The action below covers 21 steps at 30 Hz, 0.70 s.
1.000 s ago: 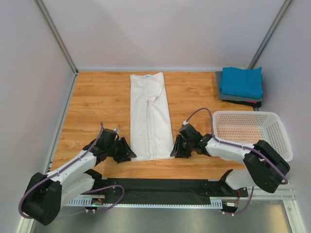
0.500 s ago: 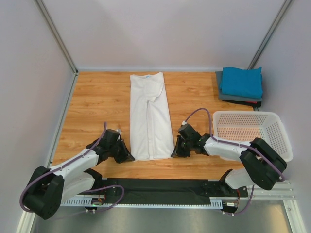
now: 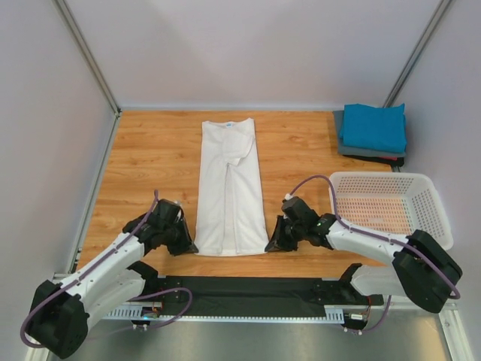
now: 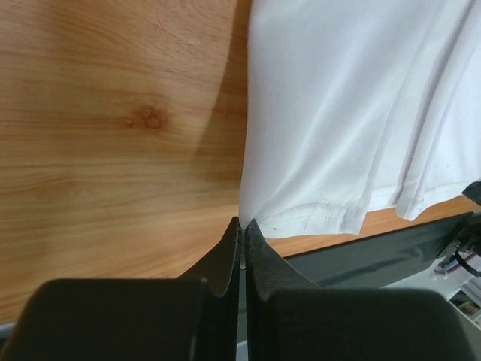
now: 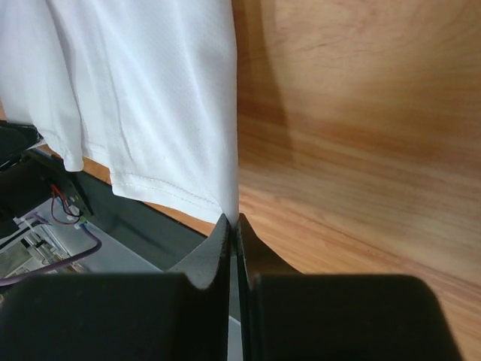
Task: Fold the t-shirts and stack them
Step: Fold the tshirt
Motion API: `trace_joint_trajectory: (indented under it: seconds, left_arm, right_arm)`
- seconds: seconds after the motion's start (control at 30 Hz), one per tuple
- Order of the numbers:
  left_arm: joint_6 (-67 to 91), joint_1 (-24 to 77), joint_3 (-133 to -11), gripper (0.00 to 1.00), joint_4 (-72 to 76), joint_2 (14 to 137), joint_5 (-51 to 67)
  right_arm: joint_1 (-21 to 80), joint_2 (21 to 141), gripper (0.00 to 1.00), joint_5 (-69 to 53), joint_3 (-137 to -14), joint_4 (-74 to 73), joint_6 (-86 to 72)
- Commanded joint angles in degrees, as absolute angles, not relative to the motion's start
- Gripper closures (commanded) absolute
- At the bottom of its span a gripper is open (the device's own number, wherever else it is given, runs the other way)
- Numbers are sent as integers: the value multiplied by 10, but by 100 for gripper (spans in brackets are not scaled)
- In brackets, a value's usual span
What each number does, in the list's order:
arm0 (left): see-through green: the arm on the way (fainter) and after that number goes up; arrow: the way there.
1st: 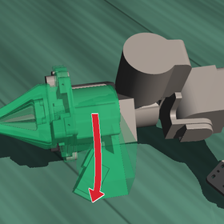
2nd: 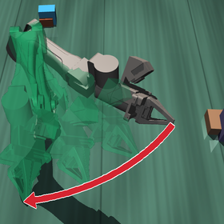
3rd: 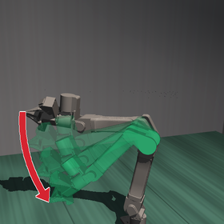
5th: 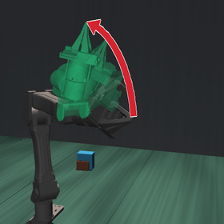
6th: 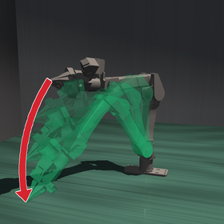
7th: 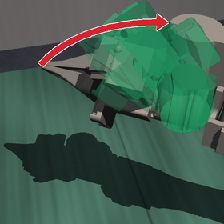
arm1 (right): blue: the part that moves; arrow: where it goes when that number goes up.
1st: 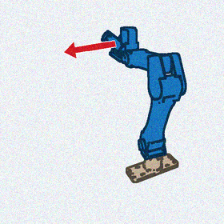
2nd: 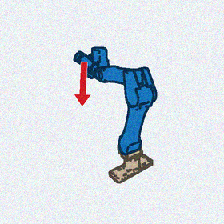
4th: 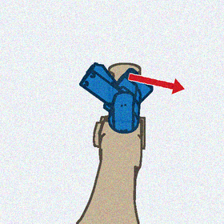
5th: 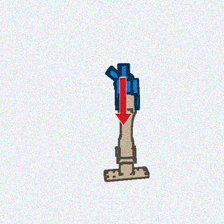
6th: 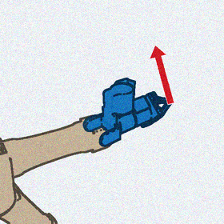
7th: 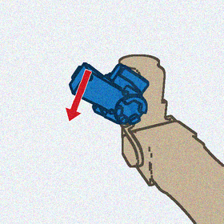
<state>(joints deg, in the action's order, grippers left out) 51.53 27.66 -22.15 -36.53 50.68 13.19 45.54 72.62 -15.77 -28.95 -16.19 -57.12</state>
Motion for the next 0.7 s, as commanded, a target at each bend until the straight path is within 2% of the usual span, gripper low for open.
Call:
trace_joint_trajectory:
  seconds: [0.0, 0.2, 0.43, 0.67]
  left_arm:
    - [498, 279, -271, 100, -438, 478, 114]
    - [465, 279, -358, 100, -452, 533, 90]
    - [386, 270, -525, 100, -461, 637, 11]
    - [345, 205, -617, 100, -414, 733, 21]
  right_arm:
    - [459, 682, 100, -162, -303, -211, -589]
    - [440, 712, 100, -133, -395, -259, -550]
    - [373, 787, 100, -143, -525, -263, -486]
    - [308, 878, 100, -163, -629, -261, -439]
